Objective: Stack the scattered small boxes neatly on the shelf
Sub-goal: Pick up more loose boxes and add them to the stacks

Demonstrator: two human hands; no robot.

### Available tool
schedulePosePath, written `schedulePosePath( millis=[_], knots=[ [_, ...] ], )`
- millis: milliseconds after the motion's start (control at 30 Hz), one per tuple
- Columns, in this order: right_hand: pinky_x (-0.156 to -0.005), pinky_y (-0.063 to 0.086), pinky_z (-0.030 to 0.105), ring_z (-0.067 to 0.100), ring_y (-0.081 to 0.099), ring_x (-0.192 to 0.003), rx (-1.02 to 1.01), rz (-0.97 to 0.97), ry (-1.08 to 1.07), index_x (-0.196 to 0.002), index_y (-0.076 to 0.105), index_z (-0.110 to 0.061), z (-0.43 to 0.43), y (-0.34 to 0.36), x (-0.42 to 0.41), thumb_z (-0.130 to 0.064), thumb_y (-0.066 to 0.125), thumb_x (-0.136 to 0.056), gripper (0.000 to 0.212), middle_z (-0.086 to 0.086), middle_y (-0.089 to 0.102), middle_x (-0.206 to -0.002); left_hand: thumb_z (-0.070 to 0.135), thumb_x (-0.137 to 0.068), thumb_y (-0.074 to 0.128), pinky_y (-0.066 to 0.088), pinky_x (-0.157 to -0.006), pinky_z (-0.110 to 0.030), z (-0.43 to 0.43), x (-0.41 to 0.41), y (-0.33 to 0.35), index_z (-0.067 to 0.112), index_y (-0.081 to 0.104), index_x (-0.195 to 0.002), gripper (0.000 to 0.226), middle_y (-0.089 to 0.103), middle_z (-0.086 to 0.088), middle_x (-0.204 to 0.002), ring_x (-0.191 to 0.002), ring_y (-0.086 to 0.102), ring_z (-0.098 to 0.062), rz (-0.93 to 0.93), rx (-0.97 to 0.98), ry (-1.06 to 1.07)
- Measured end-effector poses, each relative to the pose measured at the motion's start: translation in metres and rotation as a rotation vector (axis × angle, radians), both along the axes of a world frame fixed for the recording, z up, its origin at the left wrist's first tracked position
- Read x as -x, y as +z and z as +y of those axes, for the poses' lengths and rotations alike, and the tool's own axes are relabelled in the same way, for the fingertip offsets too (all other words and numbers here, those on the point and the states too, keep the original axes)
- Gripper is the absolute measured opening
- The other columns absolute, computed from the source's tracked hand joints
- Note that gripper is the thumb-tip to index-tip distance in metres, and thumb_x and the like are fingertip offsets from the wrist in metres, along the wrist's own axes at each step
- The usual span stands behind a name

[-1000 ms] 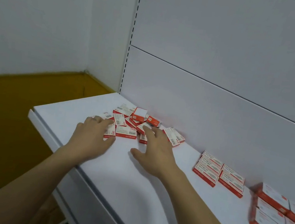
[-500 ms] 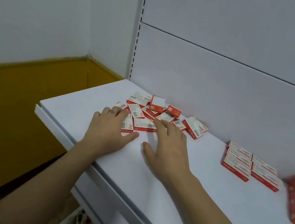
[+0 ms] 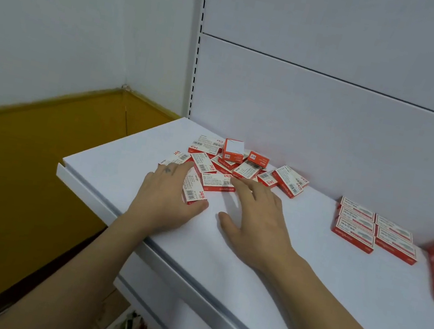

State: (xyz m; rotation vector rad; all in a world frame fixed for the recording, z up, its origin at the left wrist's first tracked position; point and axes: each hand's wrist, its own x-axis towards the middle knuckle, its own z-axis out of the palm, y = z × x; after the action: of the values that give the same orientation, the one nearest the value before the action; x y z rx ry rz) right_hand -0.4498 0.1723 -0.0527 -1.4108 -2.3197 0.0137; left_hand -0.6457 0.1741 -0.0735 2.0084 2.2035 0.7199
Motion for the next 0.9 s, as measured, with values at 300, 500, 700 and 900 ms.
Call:
schedulePosePath(
  millis=[300, 500, 700, 900],
  knots=[
    [-0.116, 0.019, 0.037, 0.018, 0.026, -0.139, 0.066, 0.015, -0.003, -0.147, 0.028, -0.027, -0.003, 0.003, -0.003, -0.049, 0.053, -0.089, 0.067, -0.005, 0.032, -0.152, 0.069, -0.066, 0.066, 0.035, -0.108, -0.047, -0.006, 0.001, 0.002, 0.038, 0.034, -0.139, 0.086, 0.041, 0.008, -0.145, -0.129, 0.041, -0.019, -0.181, 0.009, 0.007],
    [-0.113, 0.021, 0.035, 0.017, 0.030, -0.135, 0.055, 0.045, 0.002, -0.145, 0.032, -0.027, 0.004, 0.007, -0.002, -0.048, 0.056, -0.087, 0.065, -0.005, 0.037, -0.148, 0.061, -0.064, 0.076, 0.044, -0.101, -0.046, -0.010, -0.002, 0.007, 0.039, 0.037, -0.135, 0.084, 0.044, 0.009, -0.141, -0.122, 0.045, -0.014, -0.286, -0.062, -0.046],
    [-0.107, 0.033, 0.037, 0.018, 0.042, -0.126, -0.026, 0.134, 0.000, -0.139, 0.043, -0.023, 0.012, 0.030, -0.015, -0.041, 0.059, -0.089, 0.056, -0.003, 0.046, -0.139, 0.051, -0.065, 0.080, 0.041, -0.102, -0.036, -0.012, -0.016, 0.022, 0.047, 0.034, -0.132, 0.082, 0.040, 0.017, -0.139, -0.127, 0.036, -0.007, -0.337, -0.188, -0.152],
    [-0.103, 0.034, 0.030, 0.012, 0.043, -0.125, -0.004, 0.189, -0.028, -0.139, 0.042, -0.027, 0.003, 0.048, -0.061, -0.039, 0.061, -0.087, 0.056, -0.007, 0.046, -0.138, 0.042, -0.065, 0.083, 0.036, -0.090, -0.022, 0.005, -0.065, 0.045, 0.047, 0.037, -0.128, 0.078, 0.045, 0.019, -0.128, -0.115, 0.034, 0.001, -0.401, -0.253, -0.340]
  ],
)
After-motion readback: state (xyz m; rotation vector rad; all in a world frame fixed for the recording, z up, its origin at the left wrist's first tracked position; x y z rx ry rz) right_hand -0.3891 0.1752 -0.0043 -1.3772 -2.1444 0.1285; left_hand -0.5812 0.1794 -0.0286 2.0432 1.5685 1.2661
